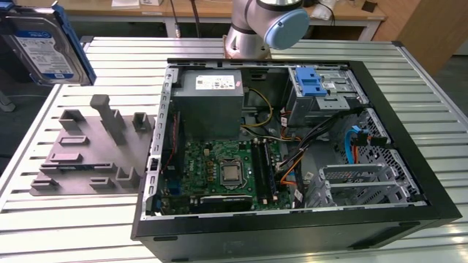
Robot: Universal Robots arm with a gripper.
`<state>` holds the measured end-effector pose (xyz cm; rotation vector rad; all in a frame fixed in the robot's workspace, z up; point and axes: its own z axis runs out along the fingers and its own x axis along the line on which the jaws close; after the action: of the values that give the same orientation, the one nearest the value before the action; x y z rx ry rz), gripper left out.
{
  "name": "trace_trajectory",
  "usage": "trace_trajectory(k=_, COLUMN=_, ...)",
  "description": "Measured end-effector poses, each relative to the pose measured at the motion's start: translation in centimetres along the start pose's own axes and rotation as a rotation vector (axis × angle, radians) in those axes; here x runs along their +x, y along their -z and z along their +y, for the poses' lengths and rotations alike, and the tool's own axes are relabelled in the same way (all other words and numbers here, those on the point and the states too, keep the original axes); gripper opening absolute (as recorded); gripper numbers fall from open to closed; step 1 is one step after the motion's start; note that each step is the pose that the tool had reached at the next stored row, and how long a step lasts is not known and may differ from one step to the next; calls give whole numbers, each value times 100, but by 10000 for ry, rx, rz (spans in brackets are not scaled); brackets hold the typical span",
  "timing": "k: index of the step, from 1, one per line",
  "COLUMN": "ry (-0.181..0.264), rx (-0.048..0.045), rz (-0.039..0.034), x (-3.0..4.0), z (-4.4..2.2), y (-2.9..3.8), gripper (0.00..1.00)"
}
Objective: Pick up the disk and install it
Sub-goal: 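Pick up the disk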
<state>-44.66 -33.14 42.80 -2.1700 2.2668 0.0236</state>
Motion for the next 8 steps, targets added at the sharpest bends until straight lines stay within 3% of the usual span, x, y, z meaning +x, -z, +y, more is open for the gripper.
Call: trace_trajectory(k=8, ry=0, rx=2, rz=0, x=-1, z=1, y=57, gripper=36)
